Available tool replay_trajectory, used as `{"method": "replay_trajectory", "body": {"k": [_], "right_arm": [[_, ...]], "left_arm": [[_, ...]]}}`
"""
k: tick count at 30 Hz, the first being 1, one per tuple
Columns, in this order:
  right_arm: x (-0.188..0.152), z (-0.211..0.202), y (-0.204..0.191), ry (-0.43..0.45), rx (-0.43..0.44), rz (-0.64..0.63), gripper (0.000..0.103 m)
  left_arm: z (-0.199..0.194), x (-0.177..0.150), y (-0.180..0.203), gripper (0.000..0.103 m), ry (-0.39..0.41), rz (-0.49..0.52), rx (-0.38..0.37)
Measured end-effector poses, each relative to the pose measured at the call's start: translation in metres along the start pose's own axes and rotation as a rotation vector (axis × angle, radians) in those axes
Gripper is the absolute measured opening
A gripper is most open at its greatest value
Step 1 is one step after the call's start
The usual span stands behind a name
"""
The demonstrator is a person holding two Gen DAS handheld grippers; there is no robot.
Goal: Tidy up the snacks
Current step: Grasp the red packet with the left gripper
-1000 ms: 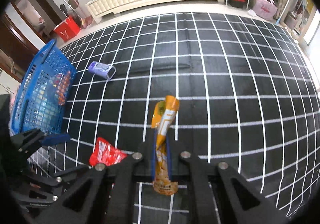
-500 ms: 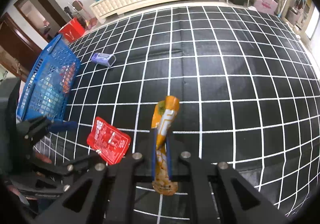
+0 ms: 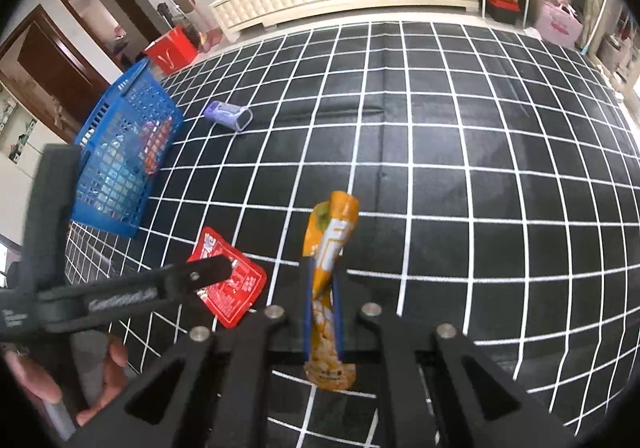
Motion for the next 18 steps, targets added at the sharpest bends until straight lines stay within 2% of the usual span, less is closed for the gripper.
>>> {"method": "replay_trajectory", "body": {"k": [5, 9, 14, 18], "right_arm": [[0.004, 0.002, 0.003, -0.003, 0.018, -0.034, 0.012], [0.005, 0.007, 0.007, -0.01, 0.03, -0.044, 0.012], [0.003, 0.01, 0.016, -0.015, 0.047, -0.026, 0.012], [0.002, 0.009, 0.022, -0.017, 0.055, -0.003, 0.012]], "left_arm": [[0.015, -0.007, -0.008, 0.077, 0.033, -0.2, 0.032], [0.022, -0.016, -0.014, 0.077, 0.061, -0.308, 0.126], [0.024, -0.017, -0.014, 0.078, 0.104, -0.367, 0.226], [0.03, -0.009, -0.001, 0.078, 0.066, -0.306, 0.319]]}}
Point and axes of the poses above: each gripper's, at about its wrist camera, not at the fingertips, and z roughly the way its jaws point, y to its right, x to its top, the point moved 5 cm from there along z, roughly the way its jaws point, and after that the axes turned 5 degrees about z, right-handed, at the moved point
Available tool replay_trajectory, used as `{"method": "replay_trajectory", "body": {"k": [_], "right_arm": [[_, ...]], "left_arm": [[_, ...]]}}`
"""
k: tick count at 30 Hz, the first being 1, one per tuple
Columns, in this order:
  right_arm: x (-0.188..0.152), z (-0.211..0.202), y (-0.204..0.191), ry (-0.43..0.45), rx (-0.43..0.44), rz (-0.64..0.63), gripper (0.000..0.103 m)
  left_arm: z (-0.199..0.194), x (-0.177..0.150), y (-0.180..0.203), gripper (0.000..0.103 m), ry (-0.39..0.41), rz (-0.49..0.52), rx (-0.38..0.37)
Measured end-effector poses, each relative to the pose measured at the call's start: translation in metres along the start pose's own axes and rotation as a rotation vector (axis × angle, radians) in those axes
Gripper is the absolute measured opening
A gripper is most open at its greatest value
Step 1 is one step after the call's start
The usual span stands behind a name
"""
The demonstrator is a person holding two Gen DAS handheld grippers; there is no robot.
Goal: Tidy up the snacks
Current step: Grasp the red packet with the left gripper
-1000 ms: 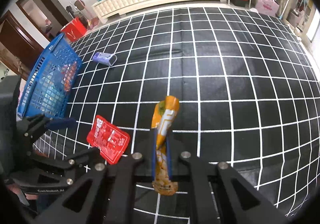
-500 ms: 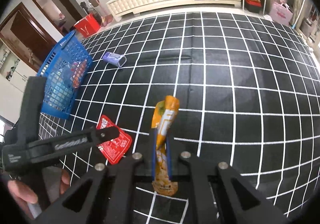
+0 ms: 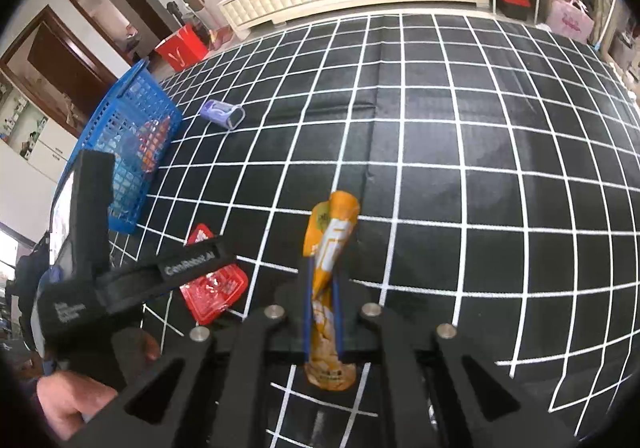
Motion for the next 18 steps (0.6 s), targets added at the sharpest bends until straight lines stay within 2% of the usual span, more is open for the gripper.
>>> {"method": "replay_trajectory", "body": {"k": [2, 3, 4, 6, 9, 14, 16, 18], "right_arm": [[0.0, -0.002, 0.001, 0.003, 0.005, 0.01, 0.012], [0.0, -0.003, 0.002, 0.004, 0.007, 0.015, 0.012], [0.0, -0.004, 0.001, 0.003, 0.009, 0.021, 0.012], [0.001, -0.007, 0.001, 0.004, 0.011, 0.027, 0.012], [0.001, -0.012, -0.004, 0.01, 0.007, 0.028, 0.012], [0.0, -0.017, -0.012, 0.015, -0.007, 0.028, 0.012], [0.0, -0.019, -0.014, 0.017, -0.013, 0.037, 0.012], [0.0, -0.02, -0.017, 0.019, -0.018, 0.044, 0.012]], "left_arm": [[0.0, 0.001, 0.004, 0.079, 0.009, -0.003, 0.016], [0.001, 0.001, 0.005, 0.075, 0.006, -0.002, 0.016], [-0.001, 0.001, 0.007, 0.063, 0.014, 0.003, 0.015], [-0.001, 0.001, 0.01, 0.061, 0.014, 0.013, 0.011], [-0.004, -0.002, 0.009, 0.035, 0.023, 0.02, 0.002], [-0.004, -0.005, 0.006, 0.028, 0.024, 0.072, -0.027], [-0.011, -0.005, -0.009, 0.019, 0.033, 0.092, -0.056], [-0.01, -0.006, -0.01, 0.017, 0.025, 0.129, -0.1]]}}
Point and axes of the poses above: each gripper's, at about its wrist camera, not at the fingertips, and z roughly the way its jaws point, y to its right, x to its top, the point moved 5 cm from there along z, roughly the way its jaws point, and after that the axes turned 5 degrees about z, right-handed, at the moved point
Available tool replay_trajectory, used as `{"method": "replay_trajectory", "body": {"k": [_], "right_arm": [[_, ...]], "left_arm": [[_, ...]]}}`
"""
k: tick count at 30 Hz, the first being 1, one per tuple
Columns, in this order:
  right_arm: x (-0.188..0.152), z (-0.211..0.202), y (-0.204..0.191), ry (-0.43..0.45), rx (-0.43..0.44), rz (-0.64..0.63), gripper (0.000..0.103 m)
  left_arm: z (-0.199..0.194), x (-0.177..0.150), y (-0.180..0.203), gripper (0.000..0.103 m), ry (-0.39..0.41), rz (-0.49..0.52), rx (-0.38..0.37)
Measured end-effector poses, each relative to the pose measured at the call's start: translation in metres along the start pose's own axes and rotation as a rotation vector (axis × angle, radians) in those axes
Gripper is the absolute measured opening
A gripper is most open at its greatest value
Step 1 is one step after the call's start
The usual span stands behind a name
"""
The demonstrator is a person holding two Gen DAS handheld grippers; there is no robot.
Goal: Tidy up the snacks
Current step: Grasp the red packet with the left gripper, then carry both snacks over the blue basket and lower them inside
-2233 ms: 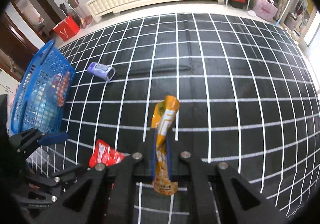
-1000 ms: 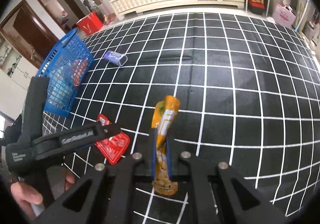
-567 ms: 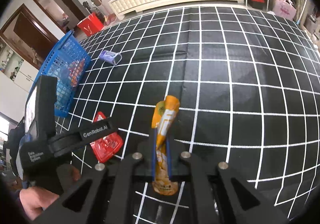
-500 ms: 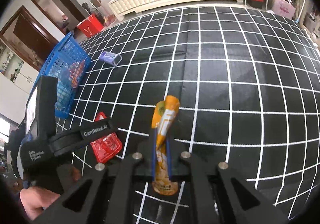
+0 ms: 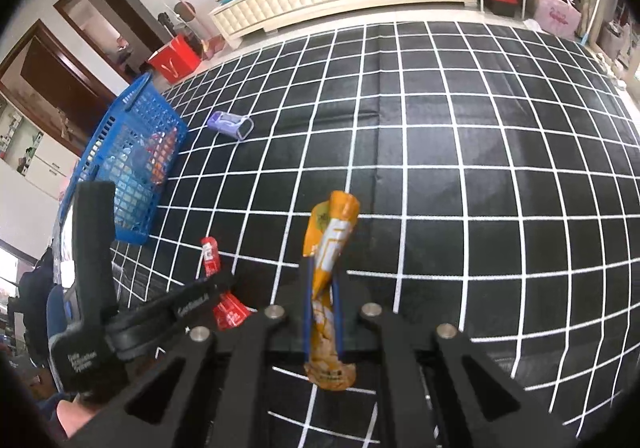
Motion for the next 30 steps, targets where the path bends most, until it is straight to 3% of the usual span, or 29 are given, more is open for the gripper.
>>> {"method": "replay_trajectory", "body": {"k": [4, 10, 16, 21, 30], "right_arm": [[-0.002, -0.002, -0.006, 0.001, -0.007, 0.012, 0.012], [-0.001, -0.005, -0.029, 0.003, -0.017, 0.004, 0.012], [0.006, -0.015, -0.066, 0.023, -0.01, -0.034, 0.012], [0.015, -0.026, -0.113, 0.051, 0.031, -0.079, 0.012], [0.036, -0.03, -0.2, 0.096, 0.082, -0.173, 0.012]], "left_arm": [[-0.005, -0.005, -0.013, 0.009, -0.034, 0.021, -0.105], [-0.023, 0.001, -0.03, 0.006, 0.007, 0.073, -0.16], [-0.068, 0.006, -0.037, 0.006, 0.086, 0.11, -0.207], [-0.115, 0.028, -0.052, 0.006, 0.176, 0.164, -0.255], [-0.179, 0.078, -0.113, 0.006, 0.295, 0.226, -0.287]]}}
Point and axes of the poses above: each gripper's, at about its wrist camera, not at the fingertips, and z roughly the way its jaws point, y to its right, x to its top, the point moved 5 cm from there along z, roughly the way its jaws point, and after that the axes turned 5 degrees about z, right-handed, at the moved point
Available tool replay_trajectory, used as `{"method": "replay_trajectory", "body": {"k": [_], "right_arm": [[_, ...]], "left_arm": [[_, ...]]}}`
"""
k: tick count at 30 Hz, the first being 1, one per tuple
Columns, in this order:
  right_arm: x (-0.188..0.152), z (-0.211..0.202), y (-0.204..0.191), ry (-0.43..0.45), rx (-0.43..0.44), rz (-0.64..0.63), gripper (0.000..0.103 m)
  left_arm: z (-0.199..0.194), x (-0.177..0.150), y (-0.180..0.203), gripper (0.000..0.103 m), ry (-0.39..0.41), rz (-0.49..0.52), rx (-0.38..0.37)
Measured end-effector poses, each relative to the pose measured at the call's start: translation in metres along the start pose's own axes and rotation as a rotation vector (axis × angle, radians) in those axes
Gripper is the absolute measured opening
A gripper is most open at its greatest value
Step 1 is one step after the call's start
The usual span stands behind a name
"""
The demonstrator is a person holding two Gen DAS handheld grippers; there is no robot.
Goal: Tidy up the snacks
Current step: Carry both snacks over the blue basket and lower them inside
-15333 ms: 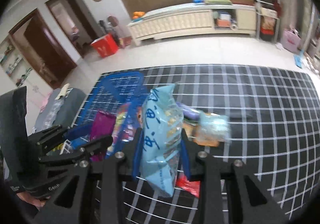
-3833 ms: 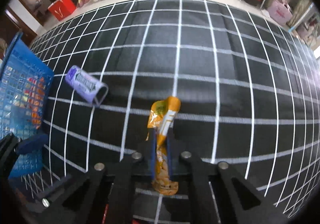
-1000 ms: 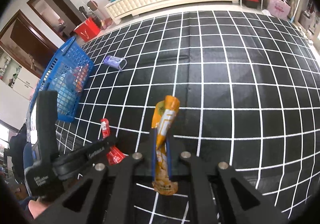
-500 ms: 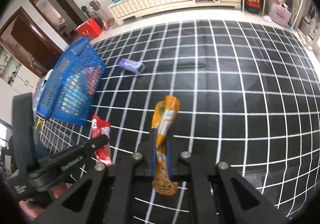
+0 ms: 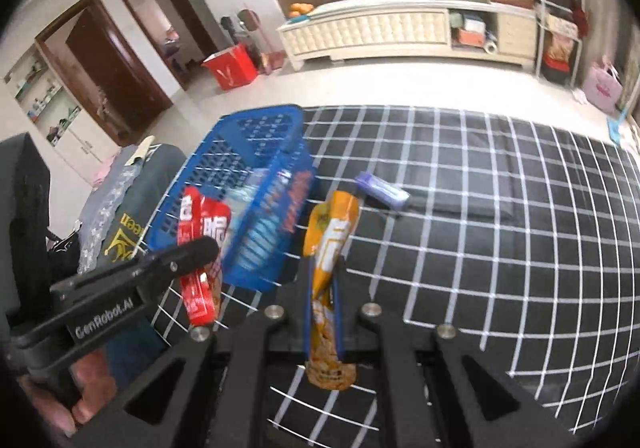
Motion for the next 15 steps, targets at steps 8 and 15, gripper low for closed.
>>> {"method": "replay_trajectory", "body": {"k": [8, 15], "right_arm": [[0.029, 0.026, -0.052, 0.006, 0.021, -0.051, 0.012], [0.049, 0.055, -0.078, -0.014, 0.031, -0.074, 0.012]], "left_arm": [[-0.021, 0.035, -0.072, 0.006, 0.019, -0.002, 0.034], [-0.019, 0.061, -0.109, 0.006, 0.017, 0.048, 0.058]]}}
Point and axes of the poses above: each gripper's, at about its wrist camera, not at the fingertips, and z roughly the way its jaws point, y to its right, x to its top, the point moved 5 cm from there along z, roughly the way its jaws point, and after that the axes turned 5 degrees about z, right-handed, at the moved point
